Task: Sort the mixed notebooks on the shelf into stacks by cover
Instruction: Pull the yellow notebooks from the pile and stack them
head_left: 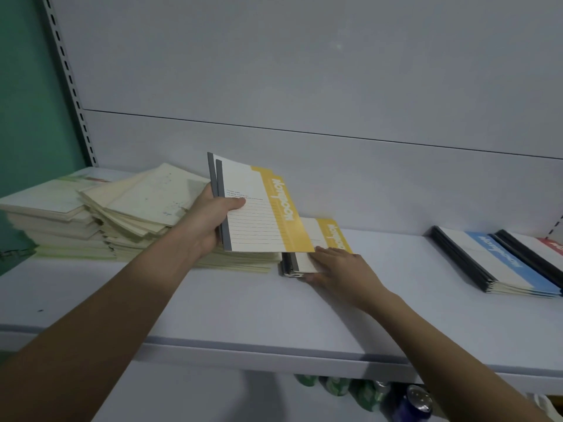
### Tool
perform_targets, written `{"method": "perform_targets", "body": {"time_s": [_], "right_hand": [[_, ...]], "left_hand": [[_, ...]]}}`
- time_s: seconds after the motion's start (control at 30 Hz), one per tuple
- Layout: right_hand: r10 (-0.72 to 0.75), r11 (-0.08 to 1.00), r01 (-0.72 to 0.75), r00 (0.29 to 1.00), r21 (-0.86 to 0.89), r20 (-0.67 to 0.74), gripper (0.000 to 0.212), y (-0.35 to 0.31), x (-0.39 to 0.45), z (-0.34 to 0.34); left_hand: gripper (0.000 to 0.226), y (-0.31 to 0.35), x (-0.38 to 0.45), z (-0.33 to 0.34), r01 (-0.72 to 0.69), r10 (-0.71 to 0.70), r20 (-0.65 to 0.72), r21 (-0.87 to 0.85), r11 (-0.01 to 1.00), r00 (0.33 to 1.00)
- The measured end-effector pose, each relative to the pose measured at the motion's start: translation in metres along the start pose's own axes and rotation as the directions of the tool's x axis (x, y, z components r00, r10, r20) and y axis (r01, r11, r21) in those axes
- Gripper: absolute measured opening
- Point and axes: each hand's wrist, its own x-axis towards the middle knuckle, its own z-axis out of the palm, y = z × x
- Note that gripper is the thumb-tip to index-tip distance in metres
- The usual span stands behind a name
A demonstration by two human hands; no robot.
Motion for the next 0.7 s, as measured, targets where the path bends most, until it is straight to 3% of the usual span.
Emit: {"method": "perform_targets", "body": {"time_s": [0.13,0.23,0.37,0.47,0.57,0.63,0.7], "right_hand": [[0.118,0.965,-0.120,0.993,0.232,0.020,0.034,0.012,-0.005,-0.016],[0.282,0.865,-0.173,0.944,0.471,-0.171,0.034,0.014,-0.003,-0.035],[0.424,0.741,-0.076,0.823,0.667,-0.377,0.036,-0.005,-0.005,-0.056],[0.197,0.832,0.016,0.926,0.555,-0.323,0.028,-0.028,-0.009,-0.066],[-0.137,0.920,0.192,0.974,0.341,-0.178,0.045,-0.041,-0.012,-0.058],[-0.215,0.899,0.244,0.969,0.363,-0.118,0.048,-0.044,-0.017,-0.053],[-0.203,0.874,0.214,0.976,0.436,-0.071,0.051,-0.041,-0.025,-0.055]], "left_hand": [[0.030,0.000,0.003,0.002,-0.001,0.001,0.009,-0.011,1.000,1.000],[0.031,-0.003,0.004,0.007,-0.002,0.002,0.014,-0.011,1.000,1.000],[0.033,-0.014,0.003,0.021,0.016,-0.016,0.068,0.003,1.000,0.998],[0.028,-0.020,0.006,0.037,0.040,-0.039,0.069,-0.016,0.999,0.997],[0.029,-0.023,0.009,0.050,0.061,-0.059,0.030,-0.077,0.995,0.998],[0.030,-0.028,0.011,0.056,0.040,-0.038,0.037,-0.063,0.997,0.999],[0.028,-0.035,0.012,0.059,0.037,-0.036,0.043,-0.023,0.999,0.998]]}}
